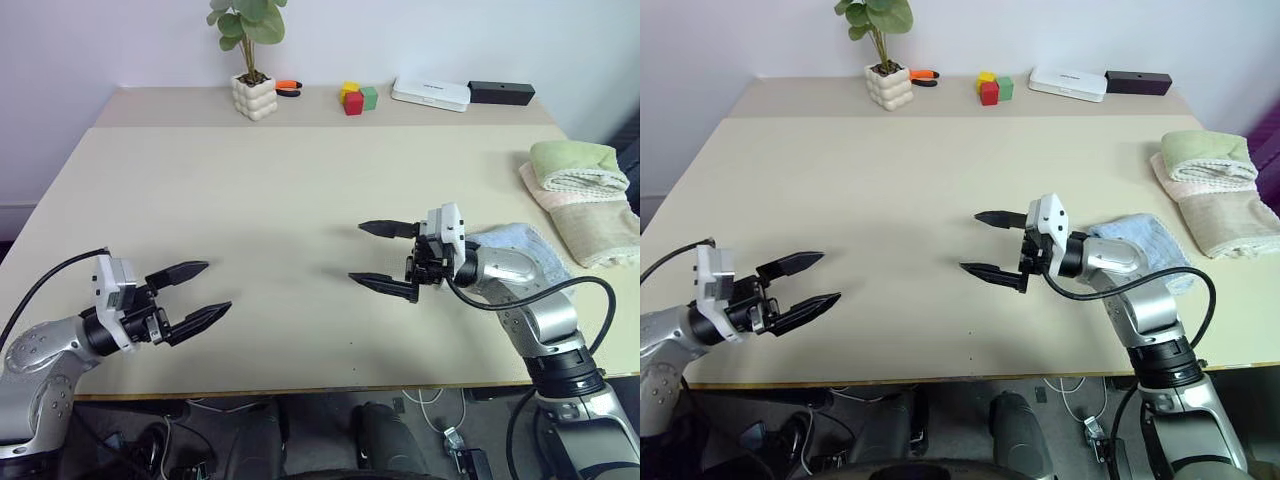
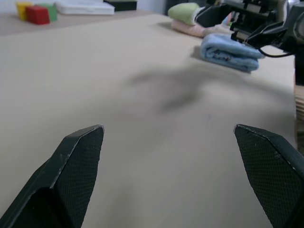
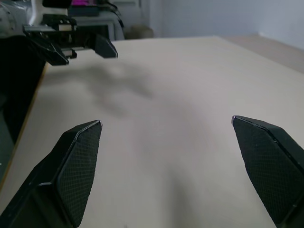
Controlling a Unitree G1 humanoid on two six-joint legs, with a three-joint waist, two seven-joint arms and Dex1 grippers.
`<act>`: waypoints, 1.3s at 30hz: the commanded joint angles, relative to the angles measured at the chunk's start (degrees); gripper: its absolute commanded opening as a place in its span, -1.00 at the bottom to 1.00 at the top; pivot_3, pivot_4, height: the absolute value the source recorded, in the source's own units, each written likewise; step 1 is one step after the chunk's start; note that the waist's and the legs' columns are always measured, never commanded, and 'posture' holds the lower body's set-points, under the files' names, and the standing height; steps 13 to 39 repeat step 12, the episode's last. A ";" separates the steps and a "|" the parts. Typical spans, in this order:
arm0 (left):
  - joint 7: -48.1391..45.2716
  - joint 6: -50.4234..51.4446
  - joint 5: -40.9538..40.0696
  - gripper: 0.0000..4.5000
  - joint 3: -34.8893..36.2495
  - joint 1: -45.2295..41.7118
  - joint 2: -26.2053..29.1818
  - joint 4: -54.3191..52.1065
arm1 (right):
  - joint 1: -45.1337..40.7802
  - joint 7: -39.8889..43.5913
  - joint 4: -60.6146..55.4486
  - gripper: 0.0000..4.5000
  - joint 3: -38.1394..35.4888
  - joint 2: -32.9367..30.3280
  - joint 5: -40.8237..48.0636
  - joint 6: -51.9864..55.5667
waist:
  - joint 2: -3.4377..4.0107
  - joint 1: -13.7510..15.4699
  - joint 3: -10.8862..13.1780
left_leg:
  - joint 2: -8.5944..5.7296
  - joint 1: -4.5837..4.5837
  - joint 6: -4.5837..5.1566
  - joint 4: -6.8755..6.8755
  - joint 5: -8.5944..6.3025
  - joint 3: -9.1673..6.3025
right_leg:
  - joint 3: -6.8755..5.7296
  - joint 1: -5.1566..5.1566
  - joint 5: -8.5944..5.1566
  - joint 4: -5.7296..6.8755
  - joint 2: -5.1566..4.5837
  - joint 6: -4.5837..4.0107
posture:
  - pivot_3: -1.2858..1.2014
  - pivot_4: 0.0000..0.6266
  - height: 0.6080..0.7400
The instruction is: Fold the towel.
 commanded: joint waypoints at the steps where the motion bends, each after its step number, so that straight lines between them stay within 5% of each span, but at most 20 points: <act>1: 1.15 -1.10 0.85 1.00 -3.66 -3.00 -1.04 -0.33 | 0.46 -0.10 -4.45 0.98 -4.30 -3.04 1.16 1.62 | 0.00 -0.14 0.00 | -0.02 0.00 0.00 0.01 0.00 0.00 | 0.01 0.01 0.00 0.00 -0.01 0.00 | 0.03 -0.52 0.92; 12: -0.05 -4.81 2.84 1.00 -9.11 -9.63 -3.23 6.22 | 0.58 -3.01 -6.83 0.98 -6.88 -4.54 0.06 3.86 | -0.01 -0.42 0.00 | 0.01 0.06 0.00 -0.07 0.00 0.00 | 0.02 -0.01 0.01 0.00 0.06 0.02 | 0.03 -0.52 0.92; 39: -0.05 -4.81 2.84 1.00 -9.11 -9.63 -3.23 6.22 | 0.58 -3.01 -6.83 0.98 -6.88 -4.54 0.06 3.86 | -0.01 -0.42 0.00 | 0.01 0.06 0.00 -0.07 0.00 0.00 | 0.02 -0.01 0.01 0.00 0.06 0.02 | 0.03 -0.52 0.92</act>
